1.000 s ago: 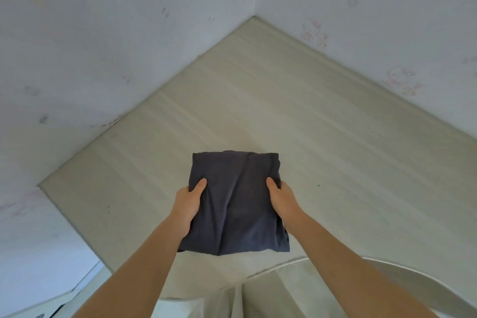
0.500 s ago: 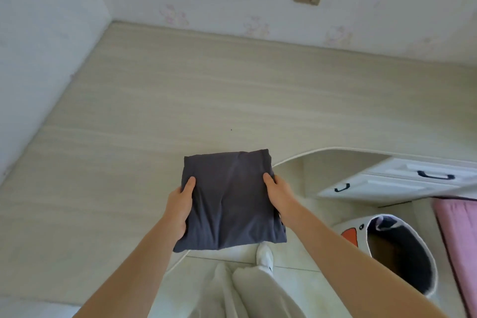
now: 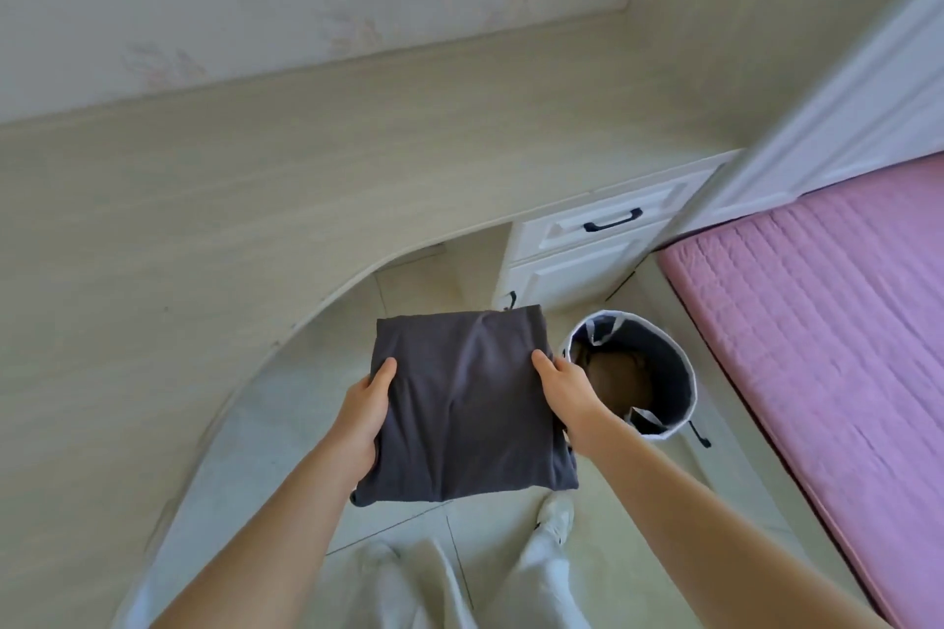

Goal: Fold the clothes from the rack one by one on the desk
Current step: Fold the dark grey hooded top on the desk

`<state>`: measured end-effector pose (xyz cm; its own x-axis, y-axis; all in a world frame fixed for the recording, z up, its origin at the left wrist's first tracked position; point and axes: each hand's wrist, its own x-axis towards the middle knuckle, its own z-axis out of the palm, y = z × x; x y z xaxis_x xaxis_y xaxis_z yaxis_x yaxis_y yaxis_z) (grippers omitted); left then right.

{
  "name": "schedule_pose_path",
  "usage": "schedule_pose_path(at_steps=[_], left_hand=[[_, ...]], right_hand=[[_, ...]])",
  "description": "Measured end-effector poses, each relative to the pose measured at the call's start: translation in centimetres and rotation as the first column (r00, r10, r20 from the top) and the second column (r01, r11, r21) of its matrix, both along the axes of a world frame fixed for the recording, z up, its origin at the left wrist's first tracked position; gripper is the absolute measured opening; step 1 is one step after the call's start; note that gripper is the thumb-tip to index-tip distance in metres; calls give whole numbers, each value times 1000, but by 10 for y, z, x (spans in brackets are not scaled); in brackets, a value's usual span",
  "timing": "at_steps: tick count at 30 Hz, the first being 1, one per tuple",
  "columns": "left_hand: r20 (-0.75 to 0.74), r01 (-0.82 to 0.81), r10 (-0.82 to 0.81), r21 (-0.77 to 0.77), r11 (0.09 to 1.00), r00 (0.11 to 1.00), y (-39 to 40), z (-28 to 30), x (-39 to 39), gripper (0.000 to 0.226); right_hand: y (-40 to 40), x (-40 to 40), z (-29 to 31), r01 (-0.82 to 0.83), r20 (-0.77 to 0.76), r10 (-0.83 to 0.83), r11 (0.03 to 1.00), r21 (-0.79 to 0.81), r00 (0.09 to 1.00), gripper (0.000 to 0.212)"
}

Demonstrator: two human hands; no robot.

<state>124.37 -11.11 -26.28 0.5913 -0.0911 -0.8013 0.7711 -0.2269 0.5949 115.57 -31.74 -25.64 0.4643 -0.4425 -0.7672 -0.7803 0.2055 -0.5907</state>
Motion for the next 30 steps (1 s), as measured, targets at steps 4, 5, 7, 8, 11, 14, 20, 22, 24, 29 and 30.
schedule_pose_path(at_steps=[4, 5, 7, 8, 11, 14, 20, 22, 24, 29, 30], left_hand=[[-56, 55, -57, -29, 998, 997, -95, -14, -23, 43], [-73, 78, -80, -29, 996, 994, -125, -19, -29, 41], [-78, 102, -105, -40, 994, 991, -166, -26, -36, 38], [-72, 108, -111, -48, 993, 991, -185, -30, -38, 35], [-55, 138, -142, -59, 989, 988, -252, -53, -44, 26], [-55, 162, -167, -92, 983, 984, -305, -84, -45, 25], [-22, 239, -246, -155, 958, 969, -392, -182, -40, 22], [13, 263, -264, -145, 954, 965, -414, -218, -40, 20], [43, 266, -263, -134, 955, 964, -434, -259, -40, 24], [93, 290, -284, -57, 955, 954, -453, -353, -48, 34], [88, 298, -293, -43, 954, 952, -455, -375, -52, 38]], right_hand=[[-91, -34, -6, 77, -14, -77, 997, 5, 997, 38], [-120, -43, -11, 103, -10, -103, 995, 8, 995, 35], [-160, -55, -19, 123, -11, -123, 992, -21, 992, 28], [-177, -59, -22, 129, -7, -129, 991, -44, 992, 26], [-239, -73, -47, 167, -9, -168, 983, -79, 986, 24], [-286, -80, -73, 188, 13, -187, 974, -126, 982, 23], [-373, -83, -163, 247, 107, -228, 943, -221, 968, 21], [-390, -81, -200, 280, 129, -255, 927, -251, 958, 22], [-404, -80, -244, 298, 148, -266, 916, -270, 952, 20], [-413, -85, -341, 359, 179, -323, 902, -239, 930, 19], [-413, -88, -363, 376, 183, -339, 898, -231, 923, 18]])
